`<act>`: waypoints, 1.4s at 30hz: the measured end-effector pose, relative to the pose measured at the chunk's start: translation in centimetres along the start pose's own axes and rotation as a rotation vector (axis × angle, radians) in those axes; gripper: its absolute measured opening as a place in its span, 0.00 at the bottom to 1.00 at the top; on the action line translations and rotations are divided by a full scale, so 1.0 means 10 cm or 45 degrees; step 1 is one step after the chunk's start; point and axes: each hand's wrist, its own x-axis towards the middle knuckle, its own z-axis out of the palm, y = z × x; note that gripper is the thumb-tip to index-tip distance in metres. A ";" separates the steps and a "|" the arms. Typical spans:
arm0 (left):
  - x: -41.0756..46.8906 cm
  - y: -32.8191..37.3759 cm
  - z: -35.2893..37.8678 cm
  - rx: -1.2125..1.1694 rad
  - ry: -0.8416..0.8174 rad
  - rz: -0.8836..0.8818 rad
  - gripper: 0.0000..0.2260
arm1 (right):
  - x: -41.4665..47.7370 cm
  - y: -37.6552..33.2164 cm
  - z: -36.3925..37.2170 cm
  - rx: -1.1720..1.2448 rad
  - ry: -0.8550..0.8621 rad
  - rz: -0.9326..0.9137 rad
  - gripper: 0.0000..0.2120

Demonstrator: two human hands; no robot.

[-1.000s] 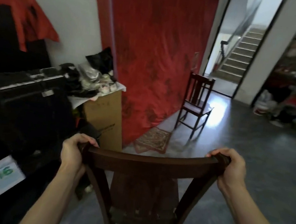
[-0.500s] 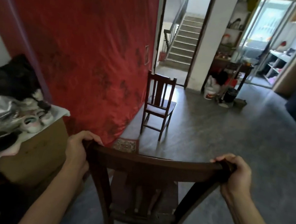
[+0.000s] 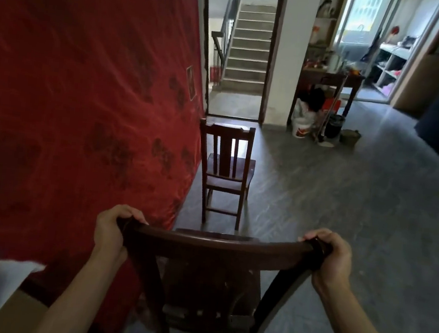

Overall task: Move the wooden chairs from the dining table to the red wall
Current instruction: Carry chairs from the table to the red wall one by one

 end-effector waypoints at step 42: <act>3.25 -1.39 -0.72 0.370 -0.281 -0.076 0.14 | 1.92 2.41 0.67 -0.392 0.147 -0.047 0.15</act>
